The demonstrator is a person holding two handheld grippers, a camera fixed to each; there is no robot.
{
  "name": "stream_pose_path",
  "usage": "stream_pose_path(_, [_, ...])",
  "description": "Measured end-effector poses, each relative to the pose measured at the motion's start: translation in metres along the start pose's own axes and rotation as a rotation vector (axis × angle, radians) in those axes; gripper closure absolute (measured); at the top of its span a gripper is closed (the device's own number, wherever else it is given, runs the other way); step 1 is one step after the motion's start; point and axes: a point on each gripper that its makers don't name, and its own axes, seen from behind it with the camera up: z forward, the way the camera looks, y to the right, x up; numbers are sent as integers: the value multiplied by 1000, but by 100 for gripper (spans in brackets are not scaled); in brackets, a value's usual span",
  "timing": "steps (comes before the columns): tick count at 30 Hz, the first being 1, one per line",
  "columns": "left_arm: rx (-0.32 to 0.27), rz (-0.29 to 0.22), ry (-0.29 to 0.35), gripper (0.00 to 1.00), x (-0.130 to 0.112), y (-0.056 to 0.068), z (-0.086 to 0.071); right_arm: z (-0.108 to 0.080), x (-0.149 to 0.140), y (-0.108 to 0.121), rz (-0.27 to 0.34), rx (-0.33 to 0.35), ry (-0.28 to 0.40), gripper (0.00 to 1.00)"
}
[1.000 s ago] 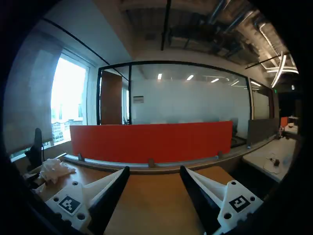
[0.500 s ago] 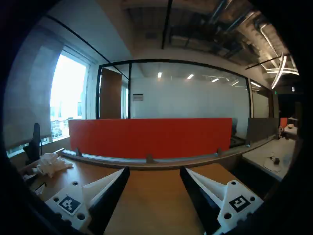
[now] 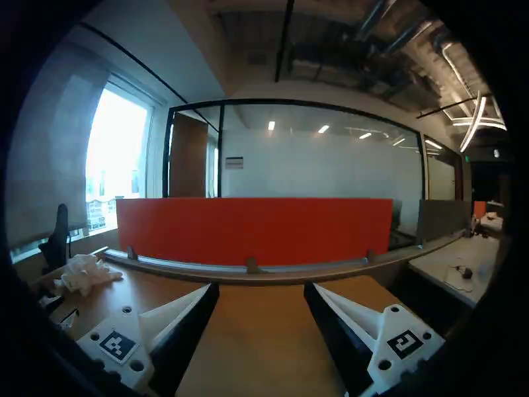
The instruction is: Fold towel
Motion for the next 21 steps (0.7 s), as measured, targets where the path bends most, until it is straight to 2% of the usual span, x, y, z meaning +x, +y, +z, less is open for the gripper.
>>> stream_pose_path(8, [4, -47, -6, 0, -7, -6, 1, -2, -2, -1, -4, 3, -5, 1])
stream_pose_path(21, [-3, -48, -10, 0, -8, -5, 4, -1, 1, -4, 2, 5, -3, 1])
